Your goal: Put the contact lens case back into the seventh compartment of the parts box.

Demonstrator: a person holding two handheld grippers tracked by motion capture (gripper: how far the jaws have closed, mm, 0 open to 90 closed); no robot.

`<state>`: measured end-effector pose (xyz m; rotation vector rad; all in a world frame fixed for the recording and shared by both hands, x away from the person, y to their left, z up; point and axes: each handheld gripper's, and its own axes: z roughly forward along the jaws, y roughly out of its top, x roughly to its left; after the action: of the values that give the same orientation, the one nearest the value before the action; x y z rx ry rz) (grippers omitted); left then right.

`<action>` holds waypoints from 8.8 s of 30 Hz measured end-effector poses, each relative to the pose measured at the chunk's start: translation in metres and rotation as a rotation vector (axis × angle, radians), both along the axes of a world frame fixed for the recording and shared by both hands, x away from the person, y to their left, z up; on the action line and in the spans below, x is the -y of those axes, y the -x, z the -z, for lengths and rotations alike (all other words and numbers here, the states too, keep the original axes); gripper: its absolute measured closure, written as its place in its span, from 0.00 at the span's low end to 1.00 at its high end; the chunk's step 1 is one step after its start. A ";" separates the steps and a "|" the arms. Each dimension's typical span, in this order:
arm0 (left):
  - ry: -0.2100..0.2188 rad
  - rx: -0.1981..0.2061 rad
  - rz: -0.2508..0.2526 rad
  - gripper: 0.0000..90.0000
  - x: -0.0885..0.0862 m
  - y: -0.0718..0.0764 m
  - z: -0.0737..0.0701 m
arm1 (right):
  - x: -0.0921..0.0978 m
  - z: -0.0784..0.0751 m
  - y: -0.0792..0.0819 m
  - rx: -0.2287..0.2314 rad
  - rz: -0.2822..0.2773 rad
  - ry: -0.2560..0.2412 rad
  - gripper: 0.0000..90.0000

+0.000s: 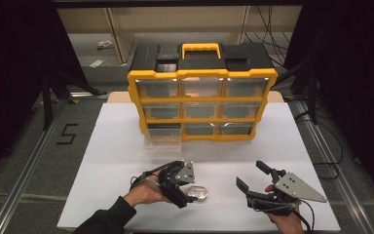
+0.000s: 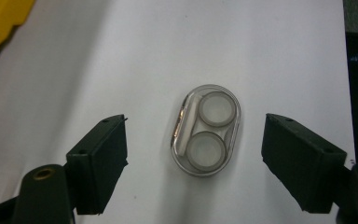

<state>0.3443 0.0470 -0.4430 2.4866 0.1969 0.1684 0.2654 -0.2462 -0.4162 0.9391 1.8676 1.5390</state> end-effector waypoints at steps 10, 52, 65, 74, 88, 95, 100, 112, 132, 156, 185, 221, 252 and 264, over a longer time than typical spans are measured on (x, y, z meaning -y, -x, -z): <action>-0.093 0.001 0.034 0.26 0.015 -0.004 0.004 | 0.000 0.000 -0.001 -0.003 0.001 0.001 0.20; -0.262 -0.089 0.119 0.54 0.043 -0.014 0.017 | 0.000 0.000 -0.001 0.005 -0.009 0.001 0.21; -0.183 -0.029 0.039 0.55 0.031 -0.013 -0.001 | -0.001 0.000 -0.001 0.005 -0.007 0.002 0.21; -0.138 0.024 -0.010 0.55 0.022 -0.013 -0.013 | 0.000 0.000 -0.001 0.001 -0.005 -0.001 0.21; -0.061 0.060 -0.089 0.55 0.010 -0.012 -0.030 | 0.000 0.000 -0.001 -0.002 -0.003 -0.005 0.21; -0.039 0.078 -0.103 0.55 0.007 -0.012 -0.036 | 0.000 0.000 -0.001 -0.001 -0.003 -0.004 0.21; 0.006 0.089 -0.133 0.55 0.001 -0.013 -0.043 | 0.000 0.000 -0.001 -0.002 -0.003 -0.005 0.21; 0.087 0.145 -0.200 0.55 -0.014 -0.019 -0.058 | 0.000 0.000 -0.002 -0.002 -0.001 -0.009 0.21; 0.218 0.252 -0.321 0.55 -0.031 -0.022 -0.076 | 0.000 0.000 -0.002 -0.001 -0.001 -0.007 0.21; 0.248 0.254 -0.477 0.55 -0.059 -0.044 -0.081 | 0.000 0.000 -0.002 0.003 -0.001 -0.001 0.21; 0.189 0.190 -0.627 0.55 -0.085 -0.077 -0.069 | 0.000 0.000 -0.002 0.001 0.000 -0.001 0.21; 0.057 0.129 -0.672 0.55 -0.092 -0.089 -0.052 | -0.001 0.000 -0.002 0.000 -0.004 0.001 0.21; 0.207 0.098 -0.647 0.36 -0.089 -0.074 -0.071 | -0.001 0.000 -0.002 0.000 -0.008 -0.001 0.21; 0.348 0.144 -0.657 0.21 -0.093 -0.064 -0.072 | -0.001 0.000 -0.001 0.000 -0.006 -0.002 0.21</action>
<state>0.4080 0.1405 -0.3710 1.9760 0.8967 0.5323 0.2668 -0.2455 -0.4163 0.9348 1.8706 1.5447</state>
